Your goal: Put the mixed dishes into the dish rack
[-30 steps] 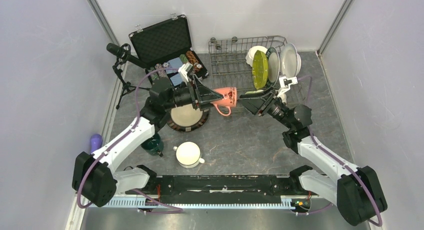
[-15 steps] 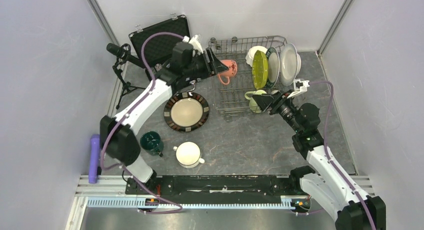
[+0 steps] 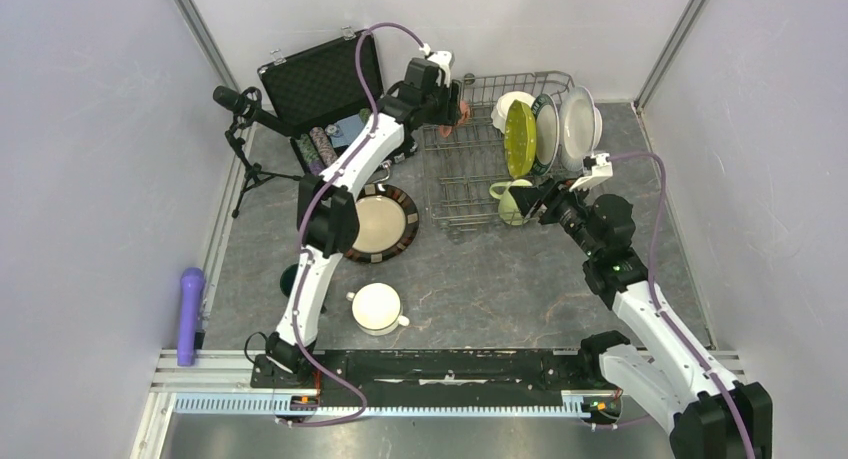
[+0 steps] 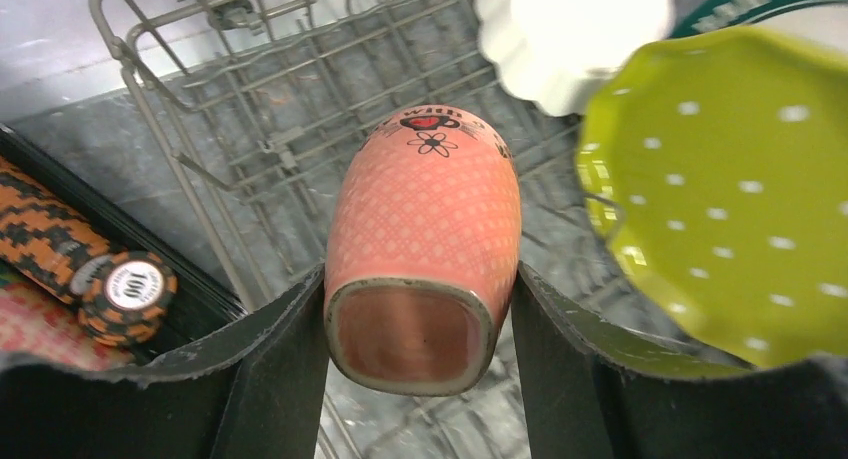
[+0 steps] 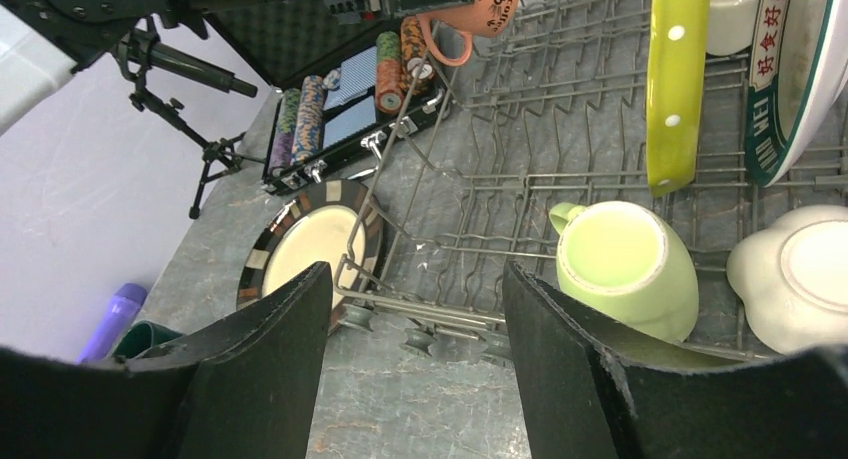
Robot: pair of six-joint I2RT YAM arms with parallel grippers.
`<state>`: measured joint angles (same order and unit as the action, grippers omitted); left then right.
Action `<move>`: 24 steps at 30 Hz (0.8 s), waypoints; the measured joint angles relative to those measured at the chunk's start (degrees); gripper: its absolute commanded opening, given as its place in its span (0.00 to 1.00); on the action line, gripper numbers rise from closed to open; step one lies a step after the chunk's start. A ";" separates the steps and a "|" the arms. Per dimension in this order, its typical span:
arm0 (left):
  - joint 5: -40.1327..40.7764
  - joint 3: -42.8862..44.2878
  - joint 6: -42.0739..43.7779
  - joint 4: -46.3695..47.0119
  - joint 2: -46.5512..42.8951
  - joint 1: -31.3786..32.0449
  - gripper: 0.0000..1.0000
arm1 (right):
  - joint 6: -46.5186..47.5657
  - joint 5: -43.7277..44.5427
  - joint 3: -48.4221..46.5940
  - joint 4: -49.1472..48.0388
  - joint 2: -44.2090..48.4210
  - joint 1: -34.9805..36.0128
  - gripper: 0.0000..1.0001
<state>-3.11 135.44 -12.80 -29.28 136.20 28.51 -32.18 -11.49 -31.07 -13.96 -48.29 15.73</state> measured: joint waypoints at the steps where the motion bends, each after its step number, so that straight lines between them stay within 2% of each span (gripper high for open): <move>1: 0.92 0.44 1.62 0.42 1.25 0.00 0.02 | 0.17 0.00 -0.02 0.00 -0.44 0.00 0.68; 7: 4.76 0.92 9.38 4.00 7.50 0.00 0.02 | 0.57 -0.04 -0.02 -0.17 -2.64 0.00 0.67; 14: 8.98 1.53 12.70 8.41 11.21 0.13 0.06 | 0.52 -0.52 -0.02 -1.68 -3.76 0.00 0.67; 15: 9.55 1.64 13.00 9.20 11.37 0.17 0.11 | 0.52 -0.57 -0.02 -1.92 -3.78 0.00 0.67; 16: 10.08 1.66 13.31 9.81 11.41 0.24 0.22 | 0.52 -0.63 -0.02 -2.05 -3.78 0.00 0.67; 17: 10.51 1.66 13.60 10.27 11.41 0.22 0.27 | 0.52 -0.68 -0.02 -2.14 -3.80 0.00 0.67; 20: 11.17 1.88 13.99 11.89 11.43 0.28 0.38 | 0.55 -0.70 -0.02 -2.27 -3.96 0.00 0.67; 21: 11.34 1.88 14.05 12.28 11.43 0.35 0.39 | 0.55 -0.72 -0.02 -2.25 -4.02 0.00 0.67; 24: 12.17 2.16 14.43 13.62 11.65 0.39 0.34 | 0.55 -0.92 -0.02 -2.27 -4.39 0.00 0.67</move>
<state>9.06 137.60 1.63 -15.66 147.85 28.91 -31.64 -12.40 -31.09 -16.23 -52.69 15.73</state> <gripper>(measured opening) 0.660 0.669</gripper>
